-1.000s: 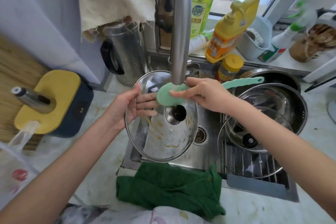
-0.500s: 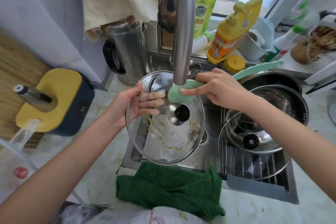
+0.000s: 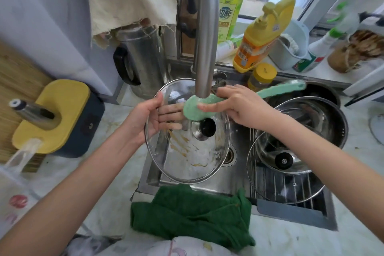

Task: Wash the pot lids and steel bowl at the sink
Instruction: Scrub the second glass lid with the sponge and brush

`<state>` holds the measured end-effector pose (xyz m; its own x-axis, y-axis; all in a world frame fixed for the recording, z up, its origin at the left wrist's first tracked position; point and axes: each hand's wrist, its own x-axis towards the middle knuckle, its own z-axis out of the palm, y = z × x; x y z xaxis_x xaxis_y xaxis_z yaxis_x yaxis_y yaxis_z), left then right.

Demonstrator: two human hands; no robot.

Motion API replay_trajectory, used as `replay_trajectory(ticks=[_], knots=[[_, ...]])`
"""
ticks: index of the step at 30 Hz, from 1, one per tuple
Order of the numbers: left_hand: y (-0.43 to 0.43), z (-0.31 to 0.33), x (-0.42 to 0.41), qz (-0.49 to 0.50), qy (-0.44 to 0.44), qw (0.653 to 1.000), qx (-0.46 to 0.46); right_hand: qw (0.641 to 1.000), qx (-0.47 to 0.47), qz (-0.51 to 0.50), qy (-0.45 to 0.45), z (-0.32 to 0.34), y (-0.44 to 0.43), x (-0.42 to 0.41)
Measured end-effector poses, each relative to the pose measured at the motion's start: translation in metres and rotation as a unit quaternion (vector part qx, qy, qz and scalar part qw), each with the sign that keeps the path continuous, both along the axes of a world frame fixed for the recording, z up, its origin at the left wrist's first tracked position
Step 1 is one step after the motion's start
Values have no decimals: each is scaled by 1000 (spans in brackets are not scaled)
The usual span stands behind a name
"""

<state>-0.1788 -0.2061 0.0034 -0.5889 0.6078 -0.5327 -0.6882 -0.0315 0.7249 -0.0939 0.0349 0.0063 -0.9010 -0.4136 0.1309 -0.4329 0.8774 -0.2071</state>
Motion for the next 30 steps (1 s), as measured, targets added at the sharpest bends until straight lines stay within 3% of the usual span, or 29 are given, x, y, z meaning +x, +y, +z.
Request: replay_trajectory(ticks=[2, 4, 5, 6, 9, 12, 14, 17, 22, 24, 27, 30], knots=[[-6, -1, -3, 34, -11, 999, 18, 993, 50, -105, 1, 1, 11, 6], [-12, -5, -8, 53, -18, 998, 35, 964, 104, -239, -51, 0, 11, 20], [-14, -5, -10, 59, -20, 997, 46, 944, 68, -309, -92, -4, 7, 28], [-15, -5, -11, 65, -22, 996, 58, 916, -29, -375, -139, -7, 0, 37], [-14, -8, -14, 73, -25, 993, 92, 752, -376, -500, -209, -30, -16, 56], [-12, -12, -15, 76, -43, 990, 112, 556, -594, -520, -261, -51, -27, 68], [-11, -16, -17, 60, -59, 989, 125, 479, -677, -477, -291, -62, -33, 75], [-9, -25, -19, 29, -91, 984, 151, 432, -750, -414, -282, -75, -40, 82], [-8, -30, -16, -11, -146, 967, 210, 302, -876, -318, -202, -84, -50, 90], [-12, -38, -10, -37, -182, 936, 299, 277, -897, -301, -167, -80, -51, 90], [-21, -63, 11, -69, -188, 920, 336, 234, -921, -280, -138, -74, -53, 91], [-19, -75, 37, -100, -171, 917, 346, 230, -921, -281, -141, -72, -56, 92]])
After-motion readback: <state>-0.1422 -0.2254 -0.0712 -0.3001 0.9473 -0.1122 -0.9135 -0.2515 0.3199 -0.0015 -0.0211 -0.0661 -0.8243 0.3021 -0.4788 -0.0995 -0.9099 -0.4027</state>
